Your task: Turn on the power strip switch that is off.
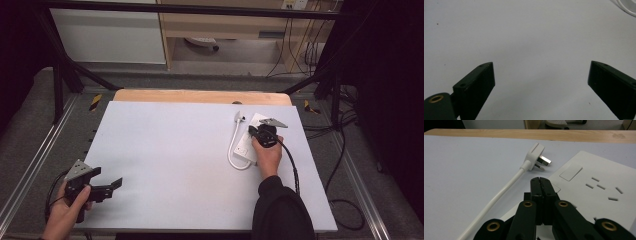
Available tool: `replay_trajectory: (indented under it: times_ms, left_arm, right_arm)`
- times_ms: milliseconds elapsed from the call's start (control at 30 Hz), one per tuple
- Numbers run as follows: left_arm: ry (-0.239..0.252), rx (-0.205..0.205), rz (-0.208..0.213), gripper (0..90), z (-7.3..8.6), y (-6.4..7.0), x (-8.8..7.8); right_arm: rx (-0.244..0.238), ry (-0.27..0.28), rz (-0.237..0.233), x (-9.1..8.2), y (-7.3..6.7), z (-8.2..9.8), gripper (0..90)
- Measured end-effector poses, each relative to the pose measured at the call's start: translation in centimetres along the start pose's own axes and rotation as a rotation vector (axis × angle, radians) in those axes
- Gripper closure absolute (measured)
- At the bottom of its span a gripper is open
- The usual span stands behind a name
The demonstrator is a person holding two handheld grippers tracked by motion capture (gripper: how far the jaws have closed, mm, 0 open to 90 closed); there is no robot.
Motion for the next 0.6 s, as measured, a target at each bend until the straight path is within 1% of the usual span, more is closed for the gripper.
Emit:
replay_trajectory:
  times_ms: [300,400,467,600]
  left_arm:
    - [-0.001,-0.001,-0.001,7.3,0.01,0.01,0.04]
    - [-0.001,-0.001,-0.001,7.3,0.01,0.02,0.05]
    - [-0.002,-0.001,-0.001,7.3,0.02,0.02,0.05]
    - [-0.002,-0.001,-0.001,7.3,0.01,0.02,0.06]
  right_arm:
    - [-0.004,0.003,0.005,0.01,-0.05,0.05,90.0]
    - [-0.005,-0.009,0.002,0.05,-0.06,0.1,90.0]
    - [-0.012,-0.008,0.001,0.07,-0.1,0.17,90.0]
    - [-0.009,-0.008,0.001,0.08,-0.09,0.16,90.0]
Point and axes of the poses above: each handheld gripper's, and its own axes: x roughly forward along the jaws, z roughly out of its underside, y roughly to its right, the point moved 4 cm from there along x, roughly forward along the jaws, and after that the axes turned 2 degrees about z, right-handed, at the moved point
